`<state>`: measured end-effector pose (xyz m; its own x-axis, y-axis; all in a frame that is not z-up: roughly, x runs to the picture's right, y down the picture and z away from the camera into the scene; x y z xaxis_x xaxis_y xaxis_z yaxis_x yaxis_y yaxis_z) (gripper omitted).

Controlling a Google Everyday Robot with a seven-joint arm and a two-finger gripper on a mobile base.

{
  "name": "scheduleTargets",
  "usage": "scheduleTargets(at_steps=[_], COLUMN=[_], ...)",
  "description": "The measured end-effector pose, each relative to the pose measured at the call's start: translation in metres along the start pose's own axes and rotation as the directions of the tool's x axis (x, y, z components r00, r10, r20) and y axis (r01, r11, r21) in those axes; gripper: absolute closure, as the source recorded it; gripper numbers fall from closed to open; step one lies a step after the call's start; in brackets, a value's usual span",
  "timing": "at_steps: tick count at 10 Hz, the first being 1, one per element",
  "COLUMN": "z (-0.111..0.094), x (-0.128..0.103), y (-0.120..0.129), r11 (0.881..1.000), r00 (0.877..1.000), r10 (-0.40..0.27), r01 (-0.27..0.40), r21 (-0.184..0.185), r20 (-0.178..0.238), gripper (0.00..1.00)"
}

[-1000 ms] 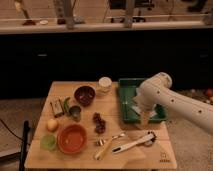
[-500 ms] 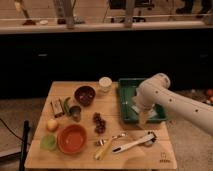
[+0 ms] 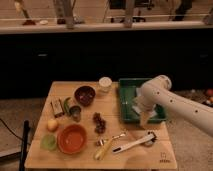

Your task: Wipe purple bowl with towel

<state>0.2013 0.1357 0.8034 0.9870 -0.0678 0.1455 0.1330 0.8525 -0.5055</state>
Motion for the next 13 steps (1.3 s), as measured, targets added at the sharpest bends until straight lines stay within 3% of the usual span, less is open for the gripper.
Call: scheduleTargets(at_steps=[3,6,9,11,13], z=[0.007,0.013,-0.006,-0.009,-0.009], x=[-0.014,0.006,-0.001,0.003,0.014], y=[-0.011,-0.005,-0.017,-0.025,-0.029], r11=[1.0,1.0,0.995,0.98,0.943], r00=[1.0,1.0,0.994,0.98,0.943], r10=[0.001,0.014,0.104,0.198,0.332], r01=[-0.001,-0.014,-0.104,-0.198,-0.332], r21=[-0.005,-0.004,0.0,0.005,0.009], r20=[0.017,0.006,-0.016,-0.02,-0.015], gripper=[0.2,0.2,0.2,0.2,0.2])
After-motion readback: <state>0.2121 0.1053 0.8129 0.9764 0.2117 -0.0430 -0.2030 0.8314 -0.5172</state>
